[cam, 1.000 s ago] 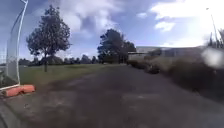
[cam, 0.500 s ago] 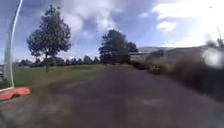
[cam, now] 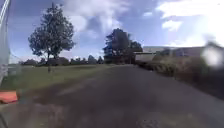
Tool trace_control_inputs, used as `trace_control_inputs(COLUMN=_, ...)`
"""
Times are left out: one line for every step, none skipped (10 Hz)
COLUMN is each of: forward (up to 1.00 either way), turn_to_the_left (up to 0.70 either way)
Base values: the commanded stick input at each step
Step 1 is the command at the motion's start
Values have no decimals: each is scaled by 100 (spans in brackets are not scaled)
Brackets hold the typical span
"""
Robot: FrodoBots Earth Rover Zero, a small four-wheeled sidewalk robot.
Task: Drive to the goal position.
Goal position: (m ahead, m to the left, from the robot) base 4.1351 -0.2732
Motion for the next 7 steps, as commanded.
trace_control_inputs(forward=67, turn_to_the_left=-44)
trace_control_inputs(forward=83, turn_to_the_left=-42)
trace_control_inputs(forward=99, turn_to_the_left=-40)
trace_control_inputs(forward=100, turn_to_the_left=-40)
trace_control_inputs(forward=100, turn_to_the_left=-40)
trace_control_inputs(forward=100, turn_to_the_left=-40)
trace_control_inputs(forward=100, turn_to_the_left=-40)
